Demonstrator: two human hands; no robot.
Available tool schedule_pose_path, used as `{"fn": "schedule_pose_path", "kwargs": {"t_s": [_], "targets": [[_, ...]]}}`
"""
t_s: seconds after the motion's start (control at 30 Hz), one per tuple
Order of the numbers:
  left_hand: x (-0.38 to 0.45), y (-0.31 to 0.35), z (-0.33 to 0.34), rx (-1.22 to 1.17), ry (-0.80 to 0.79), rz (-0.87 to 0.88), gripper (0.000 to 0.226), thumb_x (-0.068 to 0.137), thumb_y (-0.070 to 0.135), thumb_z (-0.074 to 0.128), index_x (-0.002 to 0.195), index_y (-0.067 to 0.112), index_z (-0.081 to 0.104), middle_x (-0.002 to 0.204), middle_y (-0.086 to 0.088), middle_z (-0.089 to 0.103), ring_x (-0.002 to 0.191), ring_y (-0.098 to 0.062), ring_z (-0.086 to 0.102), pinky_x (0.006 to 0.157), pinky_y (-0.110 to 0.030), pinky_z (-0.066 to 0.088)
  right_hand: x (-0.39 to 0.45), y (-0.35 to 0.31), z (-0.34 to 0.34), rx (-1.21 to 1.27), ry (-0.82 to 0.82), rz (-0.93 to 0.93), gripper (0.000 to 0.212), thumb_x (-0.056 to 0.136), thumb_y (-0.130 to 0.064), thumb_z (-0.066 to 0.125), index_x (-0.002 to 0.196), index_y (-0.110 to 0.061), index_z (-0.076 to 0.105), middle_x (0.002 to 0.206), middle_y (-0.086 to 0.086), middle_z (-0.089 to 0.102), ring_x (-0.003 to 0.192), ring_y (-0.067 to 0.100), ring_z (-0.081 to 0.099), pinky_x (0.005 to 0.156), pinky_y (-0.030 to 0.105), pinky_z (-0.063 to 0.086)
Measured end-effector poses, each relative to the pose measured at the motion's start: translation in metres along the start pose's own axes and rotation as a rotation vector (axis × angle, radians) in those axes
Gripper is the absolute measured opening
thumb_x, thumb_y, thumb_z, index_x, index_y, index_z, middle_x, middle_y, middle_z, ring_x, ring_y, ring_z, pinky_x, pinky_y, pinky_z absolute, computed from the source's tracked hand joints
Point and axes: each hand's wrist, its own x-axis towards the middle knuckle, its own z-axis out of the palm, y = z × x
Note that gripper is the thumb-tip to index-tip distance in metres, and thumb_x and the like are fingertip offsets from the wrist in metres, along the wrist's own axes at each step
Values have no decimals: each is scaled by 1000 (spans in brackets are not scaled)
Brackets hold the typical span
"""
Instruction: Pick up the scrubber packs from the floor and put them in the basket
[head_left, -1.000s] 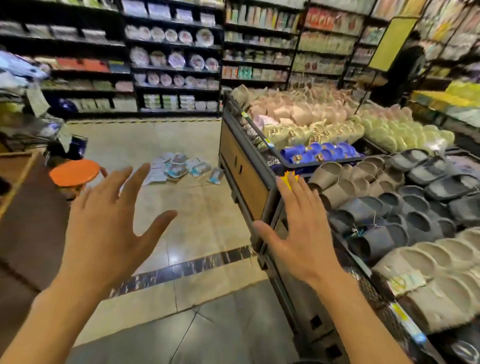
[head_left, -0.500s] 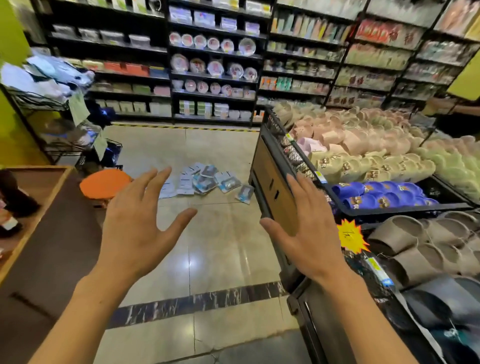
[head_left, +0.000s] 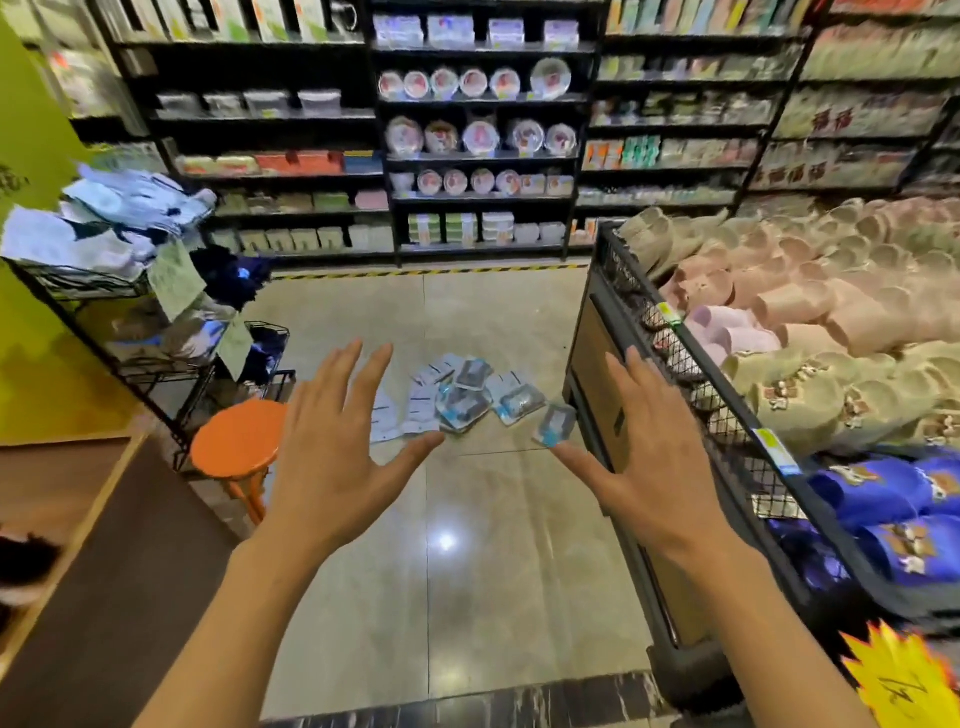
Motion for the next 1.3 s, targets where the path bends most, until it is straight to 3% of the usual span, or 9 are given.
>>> {"fn": "schedule_pose_path", "kwargs": {"t_s": [0.23, 0.37, 0.6, 0.77, 1.07, 1.2, 1.3], "targets": [[118, -36, 60, 5, -4, -39, 93, 87, 82, 40, 161, 28, 26, 166, -7, 32, 153, -29, 30, 120, -59, 30, 125, 50, 45, 9, -19, -6, 106, 84, -91, 30, 163, -22, 25, 172, 3, 20, 159, 23, 16, 128, 46, 15], [187, -62, 101, -26, -21, -53, 93, 86, 82, 39, 160, 27, 28, 165, -9, 34, 151, -30, 32, 120, -60, 28, 196, 78, 81, -1, -47, 9, 102, 85, -86, 38, 165, -25, 20, 173, -1, 15, 160, 18, 10, 128, 39, 8], [334, -112, 180, -104, -96, -43, 90, 86, 76, 44, 160, 25, 30, 161, -10, 40, 146, -30, 38, 118, -55, 32, 337, 121, 131, -2, -84, 85, 103, 83, -86, 40, 165, -27, 17, 173, -3, 10, 160, 16, 8, 129, 40, 9], [433, -130, 232, -145, -124, -16, 88, 87, 75, 48, 158, 27, 31, 157, -8, 45, 141, -30, 44, 113, -55, 38, 424, 155, 152, -18, -70, 141, 108, 80, -96, 28, 164, -28, 18, 173, -2, 12, 160, 17, 10, 129, 48, 16], [574, -134, 351, -188, -264, -14, 90, 86, 78, 45, 160, 32, 27, 163, -4, 38, 146, -27, 40, 117, -53, 35, 544, 254, 201, -2, -134, 268, 103, 83, -85, 42, 166, -30, 14, 174, -7, 7, 160, 14, 5, 130, 46, 14], [630, -135, 411, -159, -297, -34, 91, 86, 78, 44, 161, 29, 28, 163, -3, 38, 146, -27, 39, 118, -53, 34, 600, 315, 234, -22, -140, 268, 101, 86, -78, 49, 164, -17, 25, 172, 6, 18, 160, 22, 10, 128, 51, 17], [669, -138, 454, -136, -328, -30, 89, 87, 76, 45, 160, 28, 29, 164, -3, 37, 147, -27, 37, 118, -52, 32, 635, 358, 259, -60, -184, 259, 107, 86, -84, 39, 163, -10, 28, 170, 15, 23, 159, 32, 17, 128, 51, 19]]}}
